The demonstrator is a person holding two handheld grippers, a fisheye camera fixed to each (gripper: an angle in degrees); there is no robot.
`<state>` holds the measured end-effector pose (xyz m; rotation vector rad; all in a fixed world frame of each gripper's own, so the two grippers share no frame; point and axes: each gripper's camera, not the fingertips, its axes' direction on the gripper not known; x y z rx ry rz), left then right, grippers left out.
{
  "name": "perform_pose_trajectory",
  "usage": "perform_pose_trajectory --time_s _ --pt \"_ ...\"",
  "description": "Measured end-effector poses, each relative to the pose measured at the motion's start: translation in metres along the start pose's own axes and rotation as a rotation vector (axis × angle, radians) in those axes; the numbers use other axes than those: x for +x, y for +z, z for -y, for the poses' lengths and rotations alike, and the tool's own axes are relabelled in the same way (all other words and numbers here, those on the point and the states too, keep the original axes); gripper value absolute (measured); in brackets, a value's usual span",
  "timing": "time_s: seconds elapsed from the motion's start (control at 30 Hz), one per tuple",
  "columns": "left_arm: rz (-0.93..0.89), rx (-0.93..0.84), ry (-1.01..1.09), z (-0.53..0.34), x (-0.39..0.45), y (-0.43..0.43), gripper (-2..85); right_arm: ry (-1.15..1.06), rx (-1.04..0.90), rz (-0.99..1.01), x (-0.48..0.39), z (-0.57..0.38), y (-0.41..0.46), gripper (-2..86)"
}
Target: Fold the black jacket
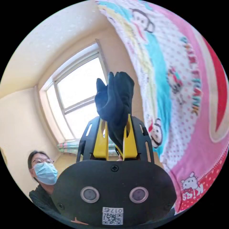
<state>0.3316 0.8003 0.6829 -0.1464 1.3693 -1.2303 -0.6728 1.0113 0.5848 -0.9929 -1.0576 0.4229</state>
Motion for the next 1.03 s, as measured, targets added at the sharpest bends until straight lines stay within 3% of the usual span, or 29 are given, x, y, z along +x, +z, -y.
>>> perform_pose_trajectory --time_s 0.07,0.17,0.33,0.43,0.5,0.57,0.63,0.7,0.77,0.9,1.03 --pt "-0.001 0.069 -0.242 -0.051 -0.065 -0.046 8.3 0.191 0.099 -0.095 0.076 -0.037 -0.04 8.2" --pt "-0.139 0.127 -0.37 -0.145 -0.099 -0.095 0.4 0.146 0.118 -0.096 0.104 -0.098 -0.095 4.0" --pt "-0.03 -0.102 -0.537 -0.238 -0.068 -0.096 -0.9 0.191 0.12 -0.214 0.092 -0.17 -0.171 1.3" --pt "-0.004 -0.344 -0.437 -0.239 -0.014 -0.052 -1.0 0.194 0.127 -0.374 0.064 -0.18 -0.202 0.8" --pt "0.101 -0.609 -0.231 -0.223 0.048 0.0 -1.0 0.115 0.101 -0.384 0.039 -0.173 -0.206 0.6" --pt "0.197 -0.736 -0.062 -0.218 0.097 0.035 -1.0 -0.02 0.052 -0.361 -0.004 -0.162 -0.2 0.5" --pt "0.201 -0.759 0.098 -0.219 0.145 0.061 -1.0 -0.132 -0.027 -0.375 -0.039 -0.157 -0.188 0.5" --pt "-0.077 -0.562 0.247 -0.229 0.198 0.069 -1.0 -0.245 -0.133 -0.42 -0.074 -0.16 -0.174 0.5" --pt "-0.244 -0.445 0.216 -0.241 0.218 0.074 -1.0 -0.405 -0.23 -0.426 -0.111 -0.18 -0.17 0.5" --pt "-0.276 -0.678 0.203 -0.293 0.253 0.129 -1.0 -0.511 -0.292 -0.295 -0.121 -0.223 -0.207 0.4" --pt "-0.246 -0.885 0.264 -0.351 0.284 0.18 -1.0 -0.383 -0.197 -0.428 -0.097 -0.293 -0.318 0.4"
